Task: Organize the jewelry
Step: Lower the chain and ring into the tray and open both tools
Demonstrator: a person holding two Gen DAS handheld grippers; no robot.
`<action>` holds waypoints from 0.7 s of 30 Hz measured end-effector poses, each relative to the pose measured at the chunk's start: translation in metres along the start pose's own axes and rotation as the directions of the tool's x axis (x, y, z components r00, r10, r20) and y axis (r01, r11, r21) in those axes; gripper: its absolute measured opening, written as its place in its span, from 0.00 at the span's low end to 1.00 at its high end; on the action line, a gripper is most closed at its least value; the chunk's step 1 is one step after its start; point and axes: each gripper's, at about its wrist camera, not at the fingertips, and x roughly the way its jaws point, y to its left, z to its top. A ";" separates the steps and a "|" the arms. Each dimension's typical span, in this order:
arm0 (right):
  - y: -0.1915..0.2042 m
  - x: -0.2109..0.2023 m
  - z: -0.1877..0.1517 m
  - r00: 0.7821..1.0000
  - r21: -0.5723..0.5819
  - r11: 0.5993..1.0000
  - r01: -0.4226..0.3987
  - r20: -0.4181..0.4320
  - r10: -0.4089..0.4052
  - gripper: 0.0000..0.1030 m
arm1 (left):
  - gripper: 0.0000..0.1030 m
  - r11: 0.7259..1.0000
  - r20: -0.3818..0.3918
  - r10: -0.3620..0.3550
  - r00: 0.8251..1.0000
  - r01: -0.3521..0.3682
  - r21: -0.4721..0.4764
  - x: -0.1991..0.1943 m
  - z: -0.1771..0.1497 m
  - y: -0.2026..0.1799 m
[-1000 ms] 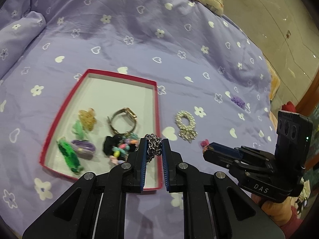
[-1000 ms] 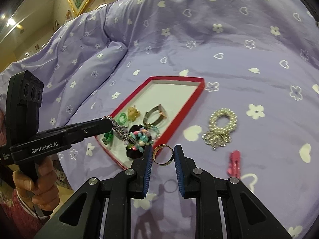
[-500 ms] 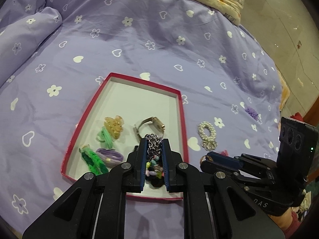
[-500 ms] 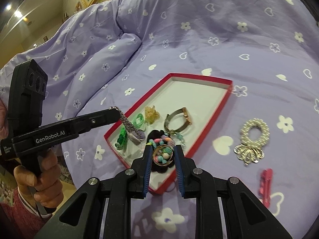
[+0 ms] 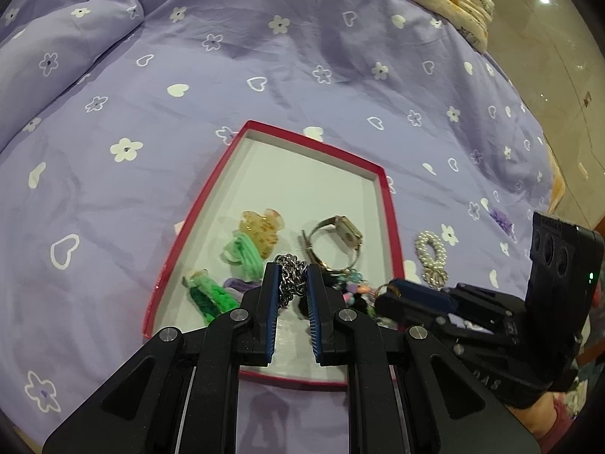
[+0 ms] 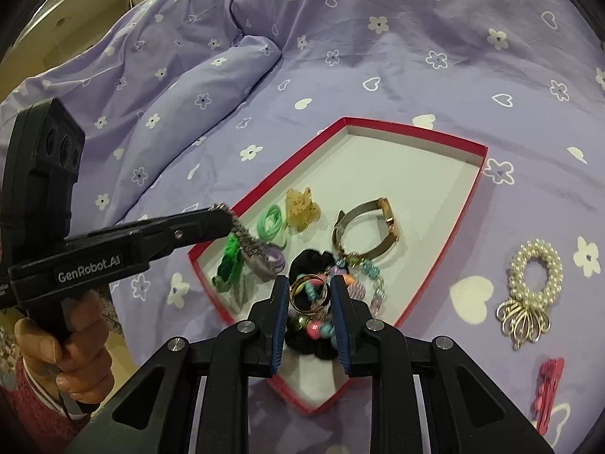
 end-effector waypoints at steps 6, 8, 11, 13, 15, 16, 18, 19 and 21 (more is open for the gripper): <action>-0.011 0.018 0.012 1.000 0.013 1.000 0.019 -0.020 -0.019 0.22 | 0.12 1.000 -0.011 0.013 1.000 -0.013 -0.020 0.012 0.004 0.012; -0.014 0.023 0.014 0.999 0.014 1.000 0.023 -0.028 -0.022 0.22 | 0.12 1.000 -0.013 0.016 1.000 -0.017 -0.026 0.015 0.005 0.015; -0.014 0.032 0.015 0.999 0.011 1.000 0.023 -0.048 -0.022 0.22 | 0.12 0.999 -0.018 0.023 1.000 -0.024 -0.034 0.021 0.007 0.021; -0.013 0.038 0.013 0.998 0.002 1.000 0.022 -0.061 -0.022 0.22 | 0.12 0.999 -0.025 0.028 0.999 -0.029 -0.039 0.026 0.007 0.024; -0.012 0.043 0.010 0.997 -0.004 1.000 0.026 -0.073 -0.026 0.22 | 0.12 0.999 -0.032 0.030 0.999 -0.032 -0.042 0.030 0.007 0.026; -0.012 0.045 0.010 0.997 -0.003 1.000 0.026 -0.078 -0.026 0.22 | 0.12 0.999 -0.036 0.032 0.999 -0.033 -0.043 0.033 0.007 0.027; -0.014 0.050 0.008 0.996 0.003 1.000 0.025 -0.083 -0.025 0.22 | 0.12 0.998 -0.043 0.041 0.998 -0.043 -0.041 0.037 0.006 0.029; -0.015 0.051 0.007 0.996 0.005 1.000 0.022 -0.084 -0.022 0.22 | 0.12 0.998 -0.046 0.045 0.998 -0.047 -0.040 0.039 0.005 0.030; -0.014 0.052 0.007 0.996 -0.001 1.000 0.023 -0.084 -0.023 0.22 | 0.12 0.998 -0.057 0.044 0.997 -0.047 -0.045 0.043 0.003 0.033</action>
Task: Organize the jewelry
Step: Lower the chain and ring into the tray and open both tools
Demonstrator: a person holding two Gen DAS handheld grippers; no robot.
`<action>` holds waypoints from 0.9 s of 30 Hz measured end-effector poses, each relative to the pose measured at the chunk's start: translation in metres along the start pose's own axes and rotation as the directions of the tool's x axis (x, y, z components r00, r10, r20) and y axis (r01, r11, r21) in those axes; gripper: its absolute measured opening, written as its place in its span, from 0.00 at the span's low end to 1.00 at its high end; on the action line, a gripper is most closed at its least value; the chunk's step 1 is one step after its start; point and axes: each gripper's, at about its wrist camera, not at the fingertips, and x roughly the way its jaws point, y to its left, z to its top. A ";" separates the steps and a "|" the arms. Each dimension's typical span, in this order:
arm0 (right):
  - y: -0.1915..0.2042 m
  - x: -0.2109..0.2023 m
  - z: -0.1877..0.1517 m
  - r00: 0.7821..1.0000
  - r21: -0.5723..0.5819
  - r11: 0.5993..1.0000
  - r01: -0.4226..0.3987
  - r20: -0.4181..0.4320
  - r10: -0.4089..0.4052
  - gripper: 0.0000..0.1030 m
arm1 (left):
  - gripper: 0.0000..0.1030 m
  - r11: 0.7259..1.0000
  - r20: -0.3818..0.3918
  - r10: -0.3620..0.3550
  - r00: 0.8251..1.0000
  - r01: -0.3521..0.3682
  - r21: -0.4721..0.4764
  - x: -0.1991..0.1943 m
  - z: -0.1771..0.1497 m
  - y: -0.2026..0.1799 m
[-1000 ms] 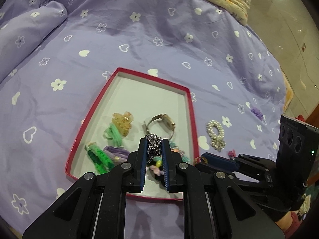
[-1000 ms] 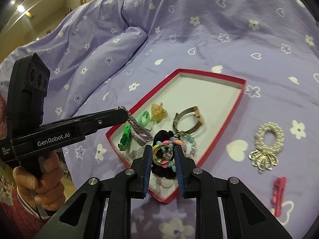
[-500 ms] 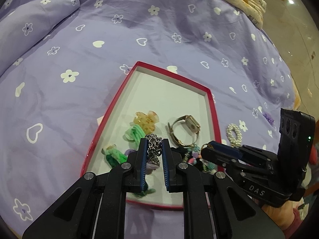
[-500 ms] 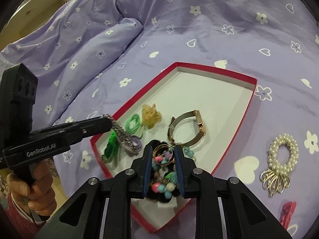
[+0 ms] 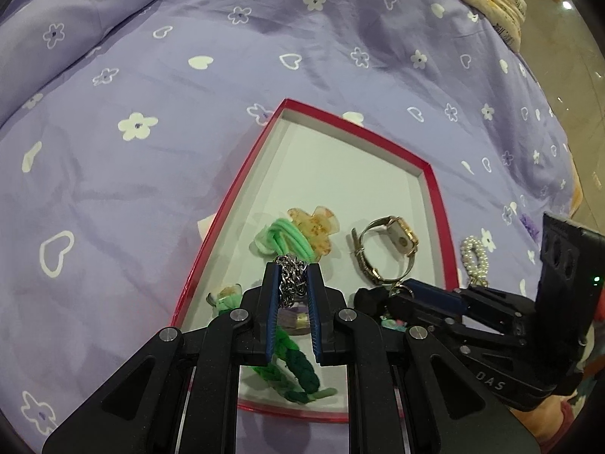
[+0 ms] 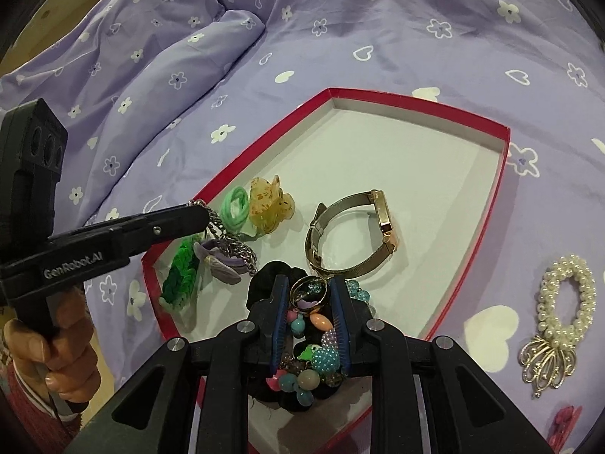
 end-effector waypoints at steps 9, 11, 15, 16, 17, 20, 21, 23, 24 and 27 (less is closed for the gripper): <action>0.001 0.002 0.001 1.000 -0.006 1.000 0.002 0.000 -0.002 0.23 | 0.12 1.000 -0.024 0.009 1.000 -0.010 -0.010 0.008 -0.005 0.006; 0.001 0.002 0.001 1.000 -0.003 1.000 0.001 0.000 -0.001 0.23 | 0.12 1.000 -0.027 0.016 1.000 -0.016 -0.009 0.009 -0.005 0.006; 0.001 0.001 0.002 1.000 0.005 1.000 -0.001 -0.003 0.001 0.26 | 0.12 1.000 -0.031 0.028 0.999 -0.028 -0.012 0.009 -0.007 0.008; 0.001 0.001 0.002 1.000 0.007 1.000 -0.003 -0.002 0.003 0.28 | 0.12 1.000 -0.032 0.027 0.999 -0.028 -0.013 0.009 -0.007 0.009; 0.001 0.000 0.002 1.000 0.009 1.000 -0.007 0.000 0.007 0.31 | 0.12 1.000 -0.031 0.027 0.999 -0.028 -0.014 0.008 -0.007 0.009; 0.001 0.000 0.002 1.000 0.010 1.000 -0.009 0.001 0.009 0.33 | 0.13 0.999 -0.029 0.031 0.999 -0.031 -0.015 0.007 -0.007 0.009; 0.001 0.001 0.002 1.000 0.011 1.000 -0.010 0.001 0.010 0.34 | 0.13 0.999 -0.028 0.031 0.999 -0.032 -0.014 0.006 -0.007 0.009; 0.000 0.000 0.001 1.000 0.015 1.000 -0.011 0.002 0.011 0.34 | 0.13 0.999 -0.028 0.033 0.999 -0.034 -0.011 0.005 -0.007 0.008; 0.000 -0.001 0.001 1.000 0.016 1.000 -0.012 0.002 0.012 0.34 | 0.13 0.999 -0.027 0.035 0.999 -0.035 -0.010 0.005 -0.007 0.007; -0.001 -0.003 0.000 1.000 0.020 1.000 -0.012 0.003 0.012 0.34 | 0.16 0.999 -0.026 0.036 0.999 -0.036 -0.009 0.004 -0.007 0.007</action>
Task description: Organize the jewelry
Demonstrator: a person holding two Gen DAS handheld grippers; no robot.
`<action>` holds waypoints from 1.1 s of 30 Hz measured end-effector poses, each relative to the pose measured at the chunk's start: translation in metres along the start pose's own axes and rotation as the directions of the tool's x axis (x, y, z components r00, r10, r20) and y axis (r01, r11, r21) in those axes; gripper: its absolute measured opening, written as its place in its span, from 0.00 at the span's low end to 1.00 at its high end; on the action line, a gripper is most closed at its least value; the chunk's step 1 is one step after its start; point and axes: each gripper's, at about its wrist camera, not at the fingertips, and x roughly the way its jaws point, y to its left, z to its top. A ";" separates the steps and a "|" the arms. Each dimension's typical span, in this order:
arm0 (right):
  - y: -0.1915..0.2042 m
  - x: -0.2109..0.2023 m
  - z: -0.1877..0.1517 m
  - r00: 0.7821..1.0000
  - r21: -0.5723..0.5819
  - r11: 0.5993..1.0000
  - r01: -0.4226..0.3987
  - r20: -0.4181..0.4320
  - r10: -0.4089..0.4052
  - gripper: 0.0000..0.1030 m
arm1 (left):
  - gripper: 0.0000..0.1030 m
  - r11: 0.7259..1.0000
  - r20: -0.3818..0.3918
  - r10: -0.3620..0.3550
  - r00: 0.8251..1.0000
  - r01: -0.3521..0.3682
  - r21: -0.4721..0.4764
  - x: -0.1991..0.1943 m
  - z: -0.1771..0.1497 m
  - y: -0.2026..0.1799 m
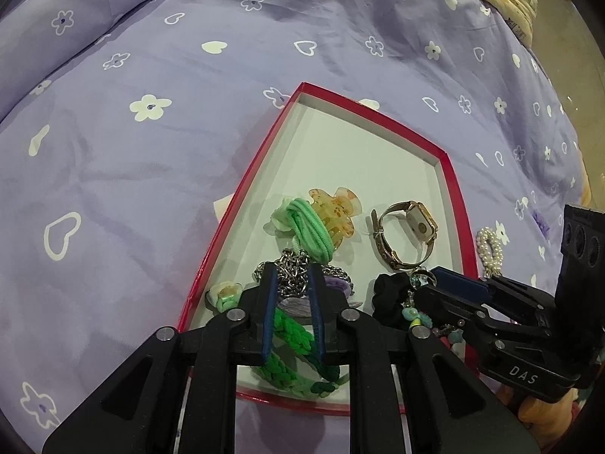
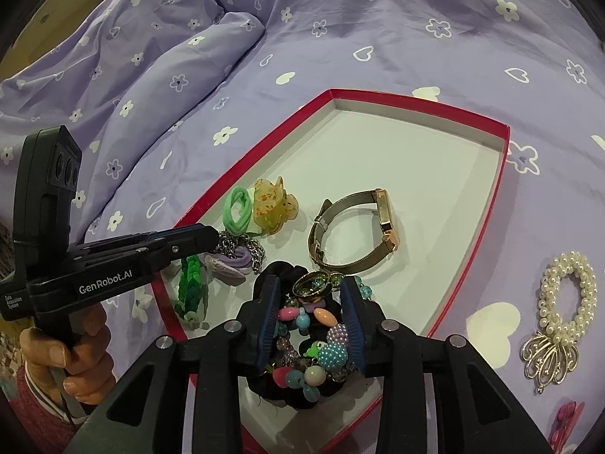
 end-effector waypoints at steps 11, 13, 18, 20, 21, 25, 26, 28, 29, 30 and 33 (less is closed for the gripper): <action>-0.001 -0.020 0.000 0.999 0.016 1.000 -0.009 0.042 0.008 0.54 | 0.50 0.999 0.041 0.026 0.999 -0.026 0.022 -0.018 -0.002 -0.009; 0.000 -0.025 0.000 0.999 0.014 1.000 -0.007 0.053 0.006 0.55 | 0.55 0.999 0.048 0.022 0.999 -0.023 0.026 -0.024 -0.003 -0.011; 0.002 -0.046 -0.005 0.995 0.017 1.000 0.005 0.102 -0.007 0.66 | 0.72 0.999 0.071 0.029 0.997 -0.030 0.016 -0.041 -0.011 -0.010; 0.002 -0.056 -0.008 0.992 0.026 1.000 0.002 0.130 -0.005 0.71 | 0.79 0.999 0.082 0.036 0.996 -0.037 0.006 -0.049 -0.016 -0.009; 0.002 -0.059 -0.009 0.990 0.030 1.000 0.000 0.138 -0.005 0.72 | 0.79 0.999 0.084 0.036 0.996 -0.037 0.005 -0.052 -0.019 -0.009; 0.001 -0.077 -0.017 0.983 0.063 0.998 -0.013 0.182 0.002 0.82 | 0.80 0.999 0.094 0.048 0.994 -0.049 0.001 -0.064 -0.029 -0.010; 0.001 -0.081 -0.019 0.981 0.072 0.997 -0.021 0.194 0.006 0.84 | 0.81 0.999 0.095 0.050 0.994 -0.050 0.002 -0.066 -0.032 -0.011; 0.001 -0.088 -0.023 0.977 0.086 0.996 -0.029 0.215 0.010 0.85 | 0.83 0.998 0.098 0.055 0.994 -0.055 0.003 -0.071 -0.036 -0.013; 0.001 -0.093 -0.025 0.974 0.094 0.995 -0.034 0.227 0.012 0.86 | 0.83 0.998 0.103 0.056 0.993 -0.057 0.004 -0.075 -0.039 -0.015; 0.001 -0.097 -0.028 0.970 0.102 0.994 -0.045 0.242 0.019 0.86 | 0.84 0.998 0.106 0.060 0.993 -0.061 0.004 -0.077 -0.041 -0.016; 0.004 -0.109 -0.034 0.963 0.111 0.992 -0.060 0.267 0.028 0.87 | 0.87 0.997 0.118 0.077 0.990 -0.078 0.003 -0.087 -0.048 -0.020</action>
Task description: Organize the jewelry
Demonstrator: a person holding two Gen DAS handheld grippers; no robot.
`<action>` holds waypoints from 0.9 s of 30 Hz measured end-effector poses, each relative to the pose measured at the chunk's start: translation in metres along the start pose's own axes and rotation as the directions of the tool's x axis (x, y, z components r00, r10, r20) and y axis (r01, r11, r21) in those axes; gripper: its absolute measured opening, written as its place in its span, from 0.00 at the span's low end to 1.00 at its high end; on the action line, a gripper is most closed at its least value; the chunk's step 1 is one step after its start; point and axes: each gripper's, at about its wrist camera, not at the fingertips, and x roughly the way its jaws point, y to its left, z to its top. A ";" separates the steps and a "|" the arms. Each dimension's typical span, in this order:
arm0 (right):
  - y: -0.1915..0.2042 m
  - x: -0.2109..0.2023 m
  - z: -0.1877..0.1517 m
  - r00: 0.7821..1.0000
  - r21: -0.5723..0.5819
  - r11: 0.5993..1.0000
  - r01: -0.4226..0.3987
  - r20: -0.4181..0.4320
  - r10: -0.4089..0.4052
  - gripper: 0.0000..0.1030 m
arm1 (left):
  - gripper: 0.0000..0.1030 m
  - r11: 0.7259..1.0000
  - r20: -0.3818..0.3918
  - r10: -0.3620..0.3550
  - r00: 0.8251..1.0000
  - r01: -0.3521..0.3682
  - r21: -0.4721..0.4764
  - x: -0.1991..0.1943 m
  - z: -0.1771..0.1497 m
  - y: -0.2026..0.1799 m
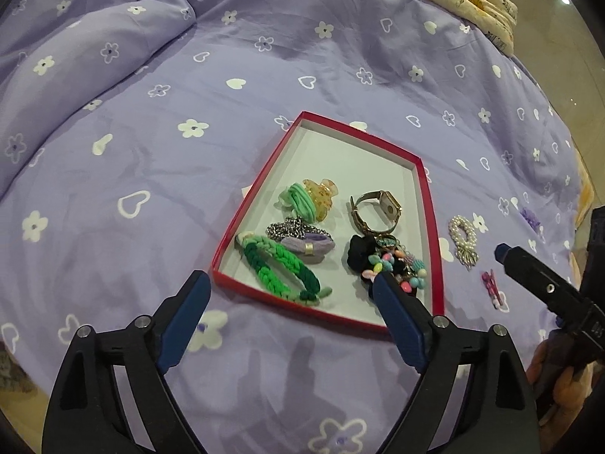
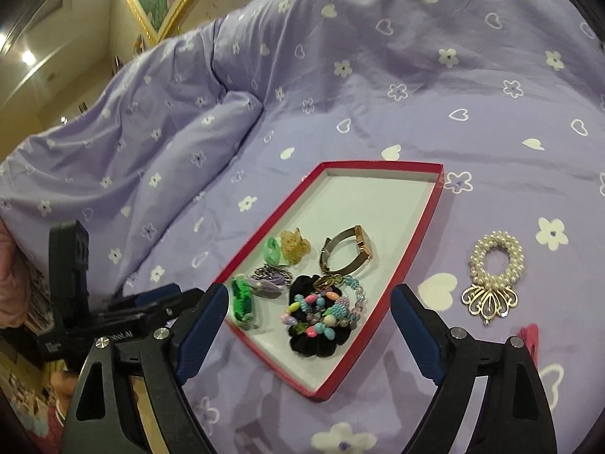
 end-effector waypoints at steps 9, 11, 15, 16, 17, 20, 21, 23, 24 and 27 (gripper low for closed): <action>0.014 -0.026 -0.014 0.999 -0.037 0.999 0.029 0.029 -0.028 0.90 | 0.91 0.997 0.027 0.065 0.998 -0.066 0.047 -0.027 -0.019 -0.008; 0.017 -0.029 -0.019 0.998 -0.058 0.997 0.051 0.025 -0.049 0.90 | 0.93 0.991 0.048 0.099 0.994 -0.103 0.080 -0.033 -0.022 -0.013; 0.026 -0.035 -0.021 0.997 -0.104 0.991 0.081 0.024 -0.079 0.90 | 0.94 0.978 0.093 0.145 0.985 -0.157 0.135 -0.046 -0.025 -0.021; 0.030 -0.038 -0.020 0.996 -0.122 0.989 0.085 0.026 -0.082 0.90 | 0.95 0.975 0.105 0.153 0.983 -0.167 0.145 -0.050 -0.025 -0.022; 0.034 -0.041 -0.017 0.996 -0.139 0.986 0.089 0.029 -0.086 0.90 | 0.95 0.972 0.120 0.160 0.980 -0.178 0.155 -0.054 -0.024 -0.023; 0.044 -0.055 -0.007 0.993 -0.191 0.976 0.107 0.059 -0.098 0.92 | 1.00 0.965 0.160 0.170 0.972 -0.197 0.173 -0.065 -0.020 -0.025; 0.048 -0.059 -0.004 0.993 -0.203 0.973 0.111 0.068 -0.099 0.93 | 1.00 0.963 0.175 0.174 0.969 -0.204 0.175 -0.067 -0.018 -0.025; 0.053 -0.065 0.000 0.992 -0.222 0.968 0.114 0.082 -0.098 0.99 | 1.00 0.959 0.189 0.188 0.964 -0.222 0.176 -0.067 -0.018 -0.024; 0.055 -0.066 0.000 0.991 -0.232 0.966 0.115 0.086 -0.098 0.99 | 1.00 0.958 0.189 0.195 0.963 -0.228 0.174 -0.065 -0.019 -0.024; 0.055 -0.057 -0.008 0.989 -0.254 0.958 0.137 0.085 -0.119 0.99 | 1.00 0.962 0.171 0.196 0.966 -0.223 0.157 -0.054 -0.025 -0.020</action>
